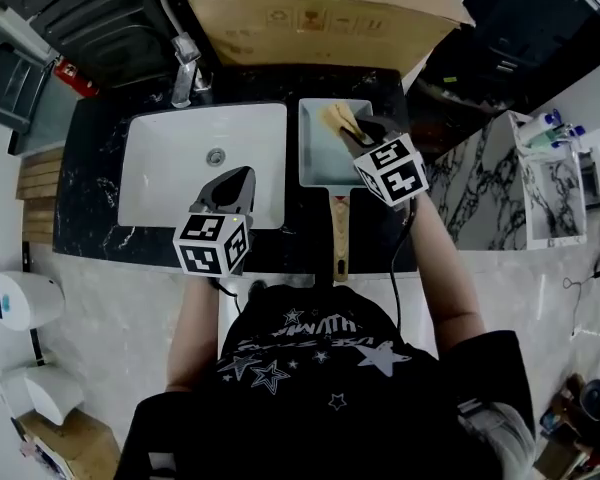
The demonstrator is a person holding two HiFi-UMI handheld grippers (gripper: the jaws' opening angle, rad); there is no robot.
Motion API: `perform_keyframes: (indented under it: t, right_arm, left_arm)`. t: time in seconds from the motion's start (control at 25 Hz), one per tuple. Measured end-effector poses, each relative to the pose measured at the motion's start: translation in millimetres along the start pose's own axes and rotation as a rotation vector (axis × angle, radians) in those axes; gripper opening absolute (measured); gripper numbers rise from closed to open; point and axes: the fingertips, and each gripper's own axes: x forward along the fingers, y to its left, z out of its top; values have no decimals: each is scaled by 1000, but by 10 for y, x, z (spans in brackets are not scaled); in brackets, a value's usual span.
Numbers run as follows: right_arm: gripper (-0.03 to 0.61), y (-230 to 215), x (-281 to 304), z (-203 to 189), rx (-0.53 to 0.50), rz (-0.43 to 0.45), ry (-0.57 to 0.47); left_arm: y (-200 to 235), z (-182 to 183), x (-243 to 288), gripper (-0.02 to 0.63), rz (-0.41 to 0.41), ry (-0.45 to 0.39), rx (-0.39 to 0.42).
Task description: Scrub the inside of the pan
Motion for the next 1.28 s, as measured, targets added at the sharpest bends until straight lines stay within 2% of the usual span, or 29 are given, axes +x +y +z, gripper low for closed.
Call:
perform_keyframes:
  t: [0.28, 0.44, 0.68, 0.92, 1.12, 1.28]
  right_arm:
    - [89, -35, 383, -67, -291, -19, 160]
    - [89, -69, 580, -151, -423, -45, 242]
    - [89, -129, 761, -279, -540, -112, 331]
    - [87, -148, 856, -282, -694, -183, 408]
    - [83, -69, 888, -281, -753, -179, 418]
    - [80, 23, 841, -313, -751, -118, 422]
  left_arm:
    - [37, -59, 33, 8, 54, 19, -28]
    - [51, -91, 34, 8, 73, 26, -35]
    - [103, -147, 30, 8, 96, 30, -49]
    - [102, -185, 38, 8, 82, 39, -54]
    - [115, -172, 27, 8, 65, 37, -46]
    - [142, -166, -8, 8, 51, 34, -42]
